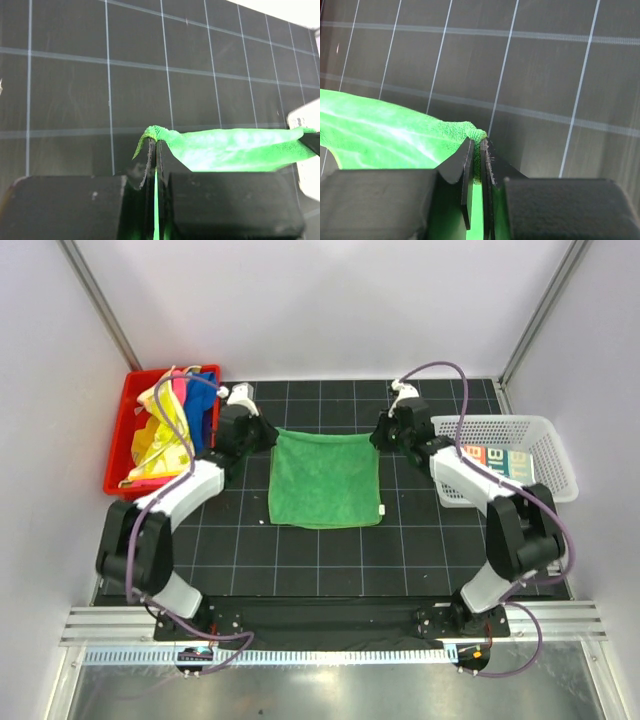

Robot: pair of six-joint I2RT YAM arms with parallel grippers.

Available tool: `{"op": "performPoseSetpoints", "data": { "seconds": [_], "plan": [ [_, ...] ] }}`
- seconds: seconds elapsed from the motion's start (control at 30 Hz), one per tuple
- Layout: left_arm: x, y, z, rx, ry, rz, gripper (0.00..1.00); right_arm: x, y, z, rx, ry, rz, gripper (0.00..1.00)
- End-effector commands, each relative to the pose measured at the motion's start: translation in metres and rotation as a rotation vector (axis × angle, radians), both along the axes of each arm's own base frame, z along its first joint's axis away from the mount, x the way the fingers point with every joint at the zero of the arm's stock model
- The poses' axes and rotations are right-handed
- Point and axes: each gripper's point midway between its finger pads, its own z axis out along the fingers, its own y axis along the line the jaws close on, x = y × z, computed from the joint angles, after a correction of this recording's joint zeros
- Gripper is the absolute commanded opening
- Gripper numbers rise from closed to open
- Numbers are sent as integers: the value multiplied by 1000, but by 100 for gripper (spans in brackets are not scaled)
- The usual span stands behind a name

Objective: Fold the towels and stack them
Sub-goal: Fold the towel

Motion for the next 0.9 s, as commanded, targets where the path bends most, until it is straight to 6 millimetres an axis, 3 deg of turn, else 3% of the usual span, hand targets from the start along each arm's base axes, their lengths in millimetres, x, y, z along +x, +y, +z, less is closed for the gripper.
{"op": "performPoseSetpoints", "data": {
  "seconds": [0.0, 0.03, 0.07, 0.1, 0.13, 0.17, 0.2, 0.23, 0.27, 0.3, 0.33, 0.4, 0.67, 0.87],
  "plan": [
    [44, -7, 18, -53, -112, -29, 0, 51, 11, 40, 70, -160, 2, 1],
    [53, -3, 19, -58, -120, -24, 0, 56, 12, 36, 74, -153, 6, 1],
    [63, -6, 3, -59, -104, -32, 0, 63, 9, 31, 73, -149, -4, 1],
    [69, -7, 1, -65, -104, -42, 0, 71, 9, 35, 76, -167, -7, 1],
    [75, -6, -4, -69, -98, -37, 0, 78, 8, 19, 67, -143, -11, 1],
    [85, -4, -15, -69, -83, -33, 0, 83, 7, 16, 66, -142, -16, 1],
    [92, -6, -14, -78, -100, -43, 0, 92, 5, 20, 70, -155, -25, 1],
    [97, -6, -21, -81, -89, -42, 0, 98, 4, 5, 60, -133, -31, 1],
    [106, -6, -15, -89, -104, -43, 0, 102, 3, 2, 57, -130, -34, 1],
    [112, -8, -28, -92, -92, -51, 0, 110, 1, 4, 60, -134, -38, 1],
    [114, -11, -28, -100, -94, -68, 0, 114, 0, -6, 58, -116, -39, 1],
    [121, -10, -30, -109, -93, -70, 0, 118, 2, -6, 64, -118, -33, 1],
    [109, -6, -10, -87, -152, -108, 0, 111, 1, -2, 57, -133, -17, 1],
    [81, -3, -17, -103, -141, -118, 0, 87, -2, -4, 80, -129, -8, 1]
  ]
}}
